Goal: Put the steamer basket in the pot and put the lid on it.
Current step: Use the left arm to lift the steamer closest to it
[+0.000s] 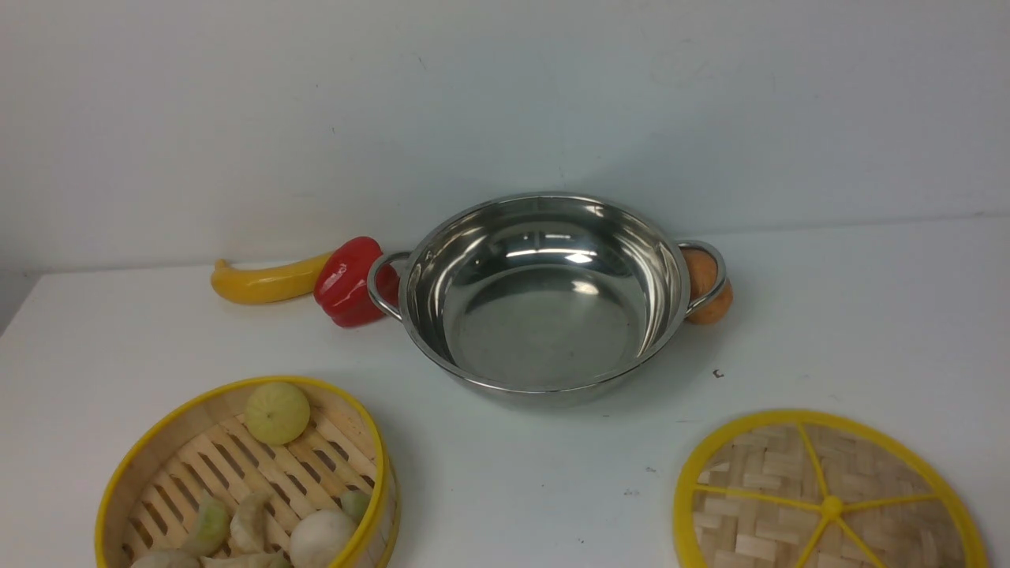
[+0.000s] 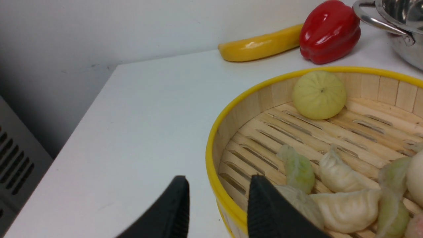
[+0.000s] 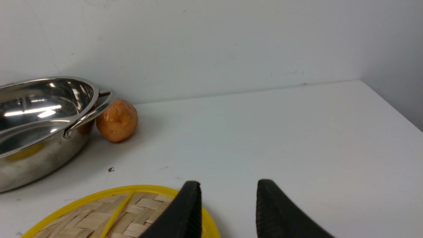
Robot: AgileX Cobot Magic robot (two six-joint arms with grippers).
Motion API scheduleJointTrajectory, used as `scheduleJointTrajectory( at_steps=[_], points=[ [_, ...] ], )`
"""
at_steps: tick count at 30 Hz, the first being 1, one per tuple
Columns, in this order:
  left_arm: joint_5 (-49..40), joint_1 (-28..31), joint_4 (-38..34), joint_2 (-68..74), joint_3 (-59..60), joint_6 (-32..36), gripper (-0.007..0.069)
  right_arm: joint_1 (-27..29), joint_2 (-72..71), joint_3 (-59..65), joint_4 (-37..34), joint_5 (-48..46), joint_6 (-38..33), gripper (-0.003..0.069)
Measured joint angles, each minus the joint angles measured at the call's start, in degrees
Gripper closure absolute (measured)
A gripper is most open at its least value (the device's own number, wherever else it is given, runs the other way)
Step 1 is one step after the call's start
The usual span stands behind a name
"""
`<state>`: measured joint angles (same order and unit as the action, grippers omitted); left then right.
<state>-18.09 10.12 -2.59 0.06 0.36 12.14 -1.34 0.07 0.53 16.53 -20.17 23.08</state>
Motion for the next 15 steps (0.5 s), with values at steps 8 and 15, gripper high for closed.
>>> scheduleJointTrajectory(
  at_steps=[8, 15],
  points=[
    [0.07, 0.0, -2.38, -0.06, 0.0, -1.31, 0.0384, 0.0, 0.0, 0.0, 0.0, 0.0, 0.0, 0.041],
    [1.58, 0.0, -19.69, -0.06, 0.0, -6.32, 0.0384, 0.0, 0.0, 0.0, 0.0, 0.0, 0.0, 0.041]
  ],
)
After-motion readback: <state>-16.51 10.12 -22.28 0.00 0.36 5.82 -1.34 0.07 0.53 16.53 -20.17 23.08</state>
